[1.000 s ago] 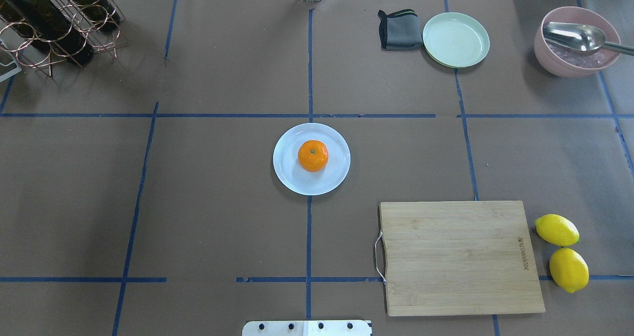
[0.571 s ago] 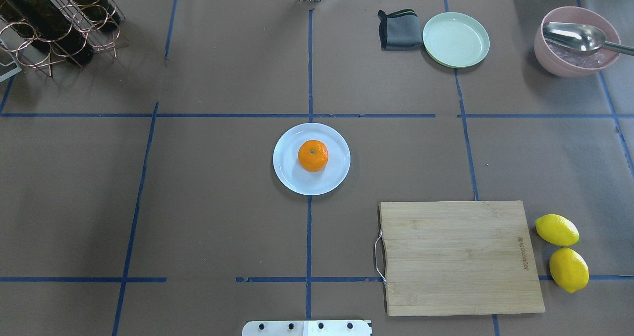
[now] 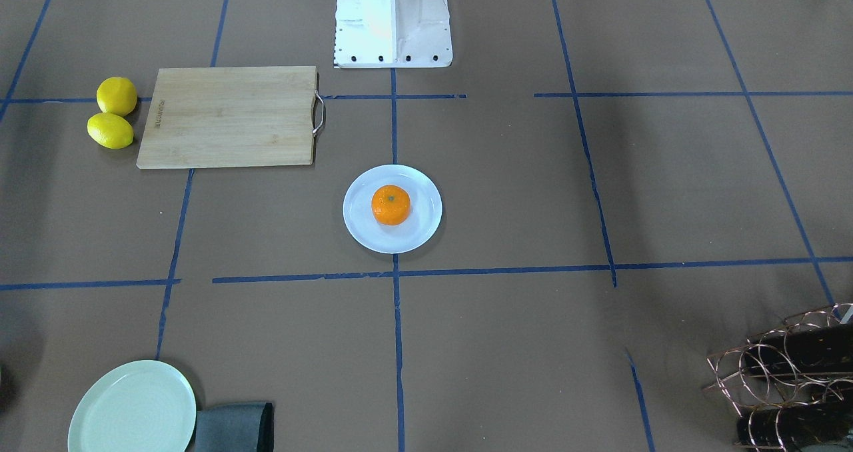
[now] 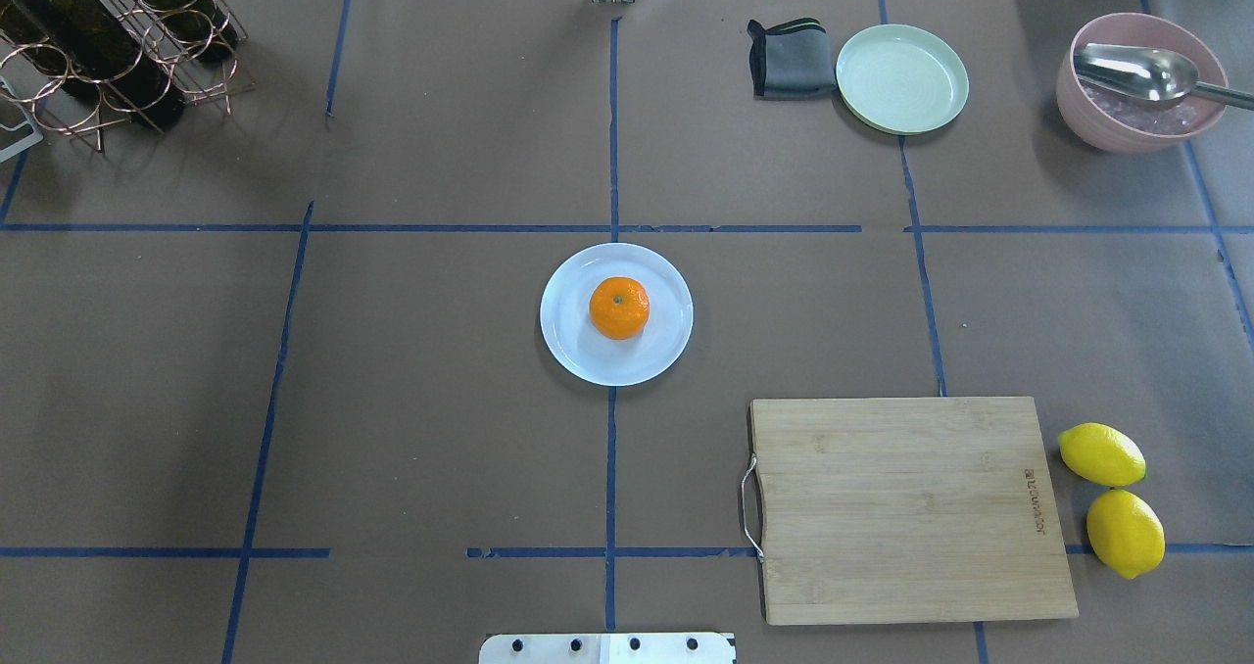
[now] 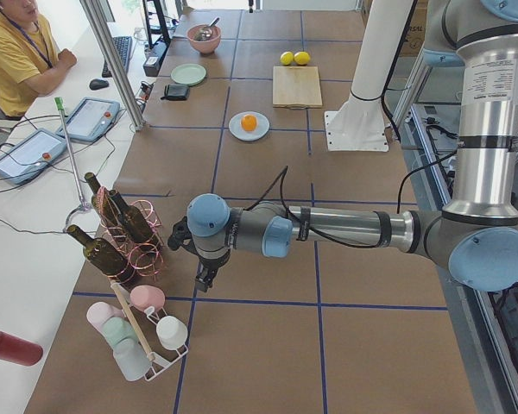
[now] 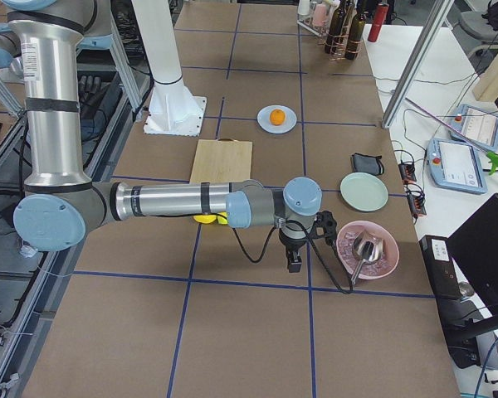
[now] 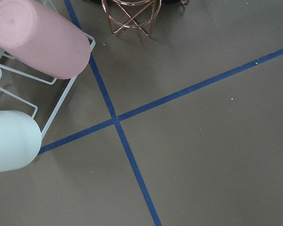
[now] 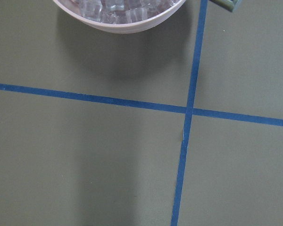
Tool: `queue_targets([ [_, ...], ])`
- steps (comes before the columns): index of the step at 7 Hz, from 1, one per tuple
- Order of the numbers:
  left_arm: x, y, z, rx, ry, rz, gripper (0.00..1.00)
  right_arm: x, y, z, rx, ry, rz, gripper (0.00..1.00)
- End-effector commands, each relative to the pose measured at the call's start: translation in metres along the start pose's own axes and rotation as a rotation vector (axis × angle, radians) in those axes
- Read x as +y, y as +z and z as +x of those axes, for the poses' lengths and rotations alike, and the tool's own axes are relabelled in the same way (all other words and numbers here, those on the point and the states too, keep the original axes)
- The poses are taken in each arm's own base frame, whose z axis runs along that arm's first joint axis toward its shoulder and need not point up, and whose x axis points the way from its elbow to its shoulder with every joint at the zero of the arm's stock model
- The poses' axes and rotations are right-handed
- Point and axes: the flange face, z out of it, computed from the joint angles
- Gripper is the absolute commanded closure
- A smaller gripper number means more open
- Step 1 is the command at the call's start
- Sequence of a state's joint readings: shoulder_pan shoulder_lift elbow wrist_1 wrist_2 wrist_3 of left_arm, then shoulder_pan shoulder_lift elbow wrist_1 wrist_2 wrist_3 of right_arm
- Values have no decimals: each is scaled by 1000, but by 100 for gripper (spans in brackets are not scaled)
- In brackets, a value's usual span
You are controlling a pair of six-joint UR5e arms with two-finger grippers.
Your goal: Pick orange to plate
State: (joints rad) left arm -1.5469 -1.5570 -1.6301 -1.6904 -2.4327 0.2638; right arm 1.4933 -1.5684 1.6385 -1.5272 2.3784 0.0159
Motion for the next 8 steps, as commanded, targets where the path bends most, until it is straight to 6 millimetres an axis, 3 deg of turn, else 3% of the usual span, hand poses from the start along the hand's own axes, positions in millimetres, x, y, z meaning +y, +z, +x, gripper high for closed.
queue_targets([
  [1, -4, 1, 0, -2, 2, -1, 0, 0, 2, -1, 0, -22, -4, 0],
  [8, -13, -4, 9, 6, 16, 13, 0, -7, 8, -18, -2, -52, -13, 0],
])
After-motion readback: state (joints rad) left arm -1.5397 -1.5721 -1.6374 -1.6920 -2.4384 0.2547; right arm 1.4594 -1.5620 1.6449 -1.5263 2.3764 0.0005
